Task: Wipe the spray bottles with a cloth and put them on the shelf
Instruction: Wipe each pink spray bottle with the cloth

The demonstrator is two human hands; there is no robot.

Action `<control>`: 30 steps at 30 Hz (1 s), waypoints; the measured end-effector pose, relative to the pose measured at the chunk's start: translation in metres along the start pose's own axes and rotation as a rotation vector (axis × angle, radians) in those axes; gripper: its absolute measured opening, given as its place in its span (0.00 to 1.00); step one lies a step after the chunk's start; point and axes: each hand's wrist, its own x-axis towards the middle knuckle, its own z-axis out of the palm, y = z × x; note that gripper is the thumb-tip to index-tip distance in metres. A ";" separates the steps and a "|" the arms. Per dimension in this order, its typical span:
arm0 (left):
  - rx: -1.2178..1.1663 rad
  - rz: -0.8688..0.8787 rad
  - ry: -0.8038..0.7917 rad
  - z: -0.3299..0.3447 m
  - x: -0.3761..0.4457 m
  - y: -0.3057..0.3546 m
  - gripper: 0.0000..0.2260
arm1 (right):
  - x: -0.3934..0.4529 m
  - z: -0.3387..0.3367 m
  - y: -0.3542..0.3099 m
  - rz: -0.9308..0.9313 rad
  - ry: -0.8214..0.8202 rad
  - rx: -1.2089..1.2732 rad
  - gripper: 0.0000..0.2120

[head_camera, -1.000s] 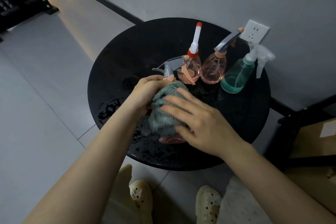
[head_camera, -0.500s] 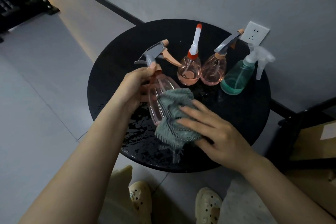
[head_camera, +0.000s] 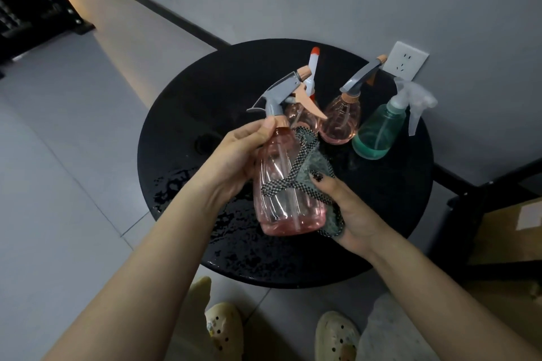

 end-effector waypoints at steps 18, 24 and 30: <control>0.177 0.012 0.238 -0.011 0.011 0.002 0.05 | -0.012 0.005 -0.002 -0.800 -0.104 -1.586 0.23; 0.158 -0.033 0.194 -0.025 0.016 0.005 0.08 | -0.021 -0.004 0.001 -0.888 -0.365 -1.745 0.24; 0.142 -0.076 0.053 -0.019 0.018 -0.002 0.08 | -0.004 0.002 -0.007 -0.748 -0.143 -1.443 0.23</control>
